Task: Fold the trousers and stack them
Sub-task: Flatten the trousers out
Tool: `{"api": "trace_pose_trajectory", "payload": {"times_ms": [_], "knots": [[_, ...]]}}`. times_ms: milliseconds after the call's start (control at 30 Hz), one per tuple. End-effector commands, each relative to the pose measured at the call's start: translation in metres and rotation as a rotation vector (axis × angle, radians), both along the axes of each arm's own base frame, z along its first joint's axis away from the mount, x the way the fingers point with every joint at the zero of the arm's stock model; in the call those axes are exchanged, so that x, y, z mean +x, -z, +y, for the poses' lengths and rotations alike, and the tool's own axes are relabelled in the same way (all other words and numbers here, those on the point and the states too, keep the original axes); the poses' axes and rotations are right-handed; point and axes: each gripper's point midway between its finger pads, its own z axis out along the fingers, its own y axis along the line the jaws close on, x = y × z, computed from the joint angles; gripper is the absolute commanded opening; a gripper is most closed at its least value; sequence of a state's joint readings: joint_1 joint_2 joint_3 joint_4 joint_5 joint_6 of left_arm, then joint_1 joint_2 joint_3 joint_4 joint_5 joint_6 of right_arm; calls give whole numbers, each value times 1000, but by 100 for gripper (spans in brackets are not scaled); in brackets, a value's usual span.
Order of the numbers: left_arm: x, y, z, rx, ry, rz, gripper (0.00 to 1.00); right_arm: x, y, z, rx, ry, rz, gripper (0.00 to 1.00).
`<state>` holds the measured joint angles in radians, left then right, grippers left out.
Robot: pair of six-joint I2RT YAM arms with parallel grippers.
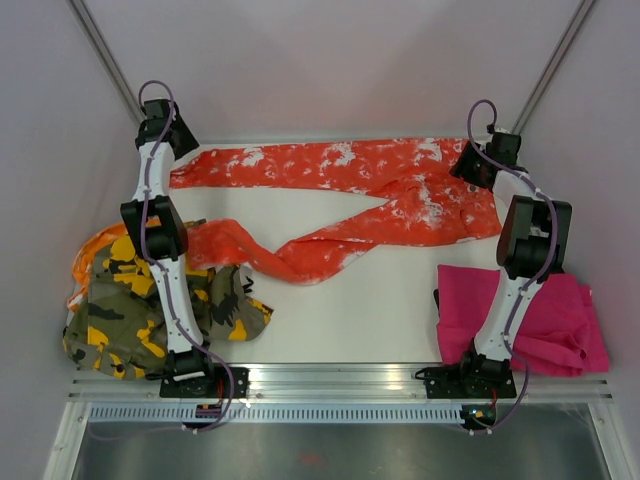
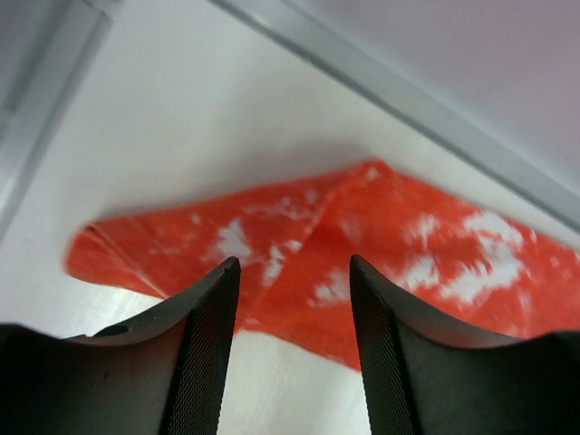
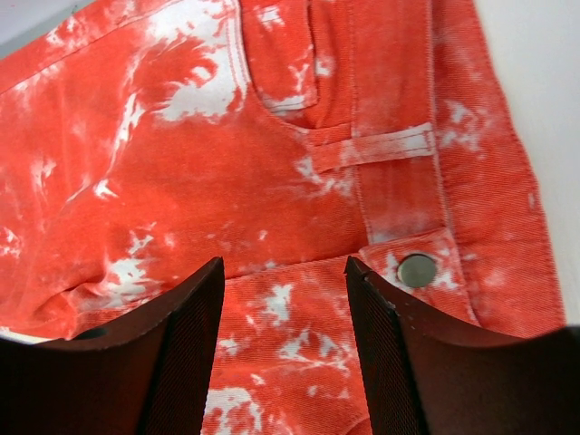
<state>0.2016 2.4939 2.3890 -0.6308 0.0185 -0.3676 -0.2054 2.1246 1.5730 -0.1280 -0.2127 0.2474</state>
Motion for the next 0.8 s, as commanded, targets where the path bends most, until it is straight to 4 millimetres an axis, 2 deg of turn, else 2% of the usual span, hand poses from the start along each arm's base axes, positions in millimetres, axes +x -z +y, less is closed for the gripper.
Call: {"api": "trace_pose_trajectory", "payload": {"times_ms": [0,33,67,133,200,233,267,300,333,367,400,433,467,500,533,567,600,633,667,700,733,767], "knots": [[18,-92,66,271,-210,-216,59,9,-18,12,3,-33,-49,63],[16,-100,69,292,-222,-220,59,8,-17,15,6,-37,-46,63],[8,-118,77,338,-256,-232,62,8,-19,18,7,-44,-46,63],[0,-124,79,371,-244,-213,66,4,-18,23,19,-52,-38,63],[-5,-126,58,354,-118,-205,68,0,-18,28,24,-61,-35,63],[-10,-122,52,371,-73,-178,69,0,-18,31,25,-67,-34,63],[-17,-100,40,367,-34,-118,69,-2,-20,32,28,-68,-35,63],[-26,-103,32,376,-16,-100,69,-4,-19,34,35,-72,-31,63],[-41,-86,18,392,16,-28,70,-5,-20,38,49,-76,-31,63],[-48,-68,12,392,29,23,71,-5,-22,41,56,-81,-34,63],[-57,-74,3,388,38,27,72,-7,-22,45,61,-86,-31,63],[-67,-67,-7,363,52,58,73,-8,-23,49,62,-93,-32,64],[-78,-53,-28,319,102,92,73,-10,-30,52,60,-98,-42,65],[-86,-66,-42,286,132,68,80,-12,-31,54,60,-101,-42,65],[-92,-70,-54,265,162,66,85,-13,-34,57,61,-108,-47,66],[-104,-64,-77,229,232,86,86,-16,-43,58,58,-111,-59,69],[-111,-70,-90,218,275,79,91,-20,-45,58,57,-108,-59,70],[-120,-94,-100,224,331,31,98,-22,-55,57,47,-98,-73,73],[-132,-94,-106,223,362,44,100,-26,-56,56,44,-92,-65,73],[-139,-102,-122,219,412,30,100,-32,-53,55,43,-85,-52,74],[-151,-126,-134,199,453,-21,100,-35,-60,55,38,-78,-60,76],[-163,-127,-137,180,469,-5,100,-39,-58,53,35,-67,-47,76]]}}
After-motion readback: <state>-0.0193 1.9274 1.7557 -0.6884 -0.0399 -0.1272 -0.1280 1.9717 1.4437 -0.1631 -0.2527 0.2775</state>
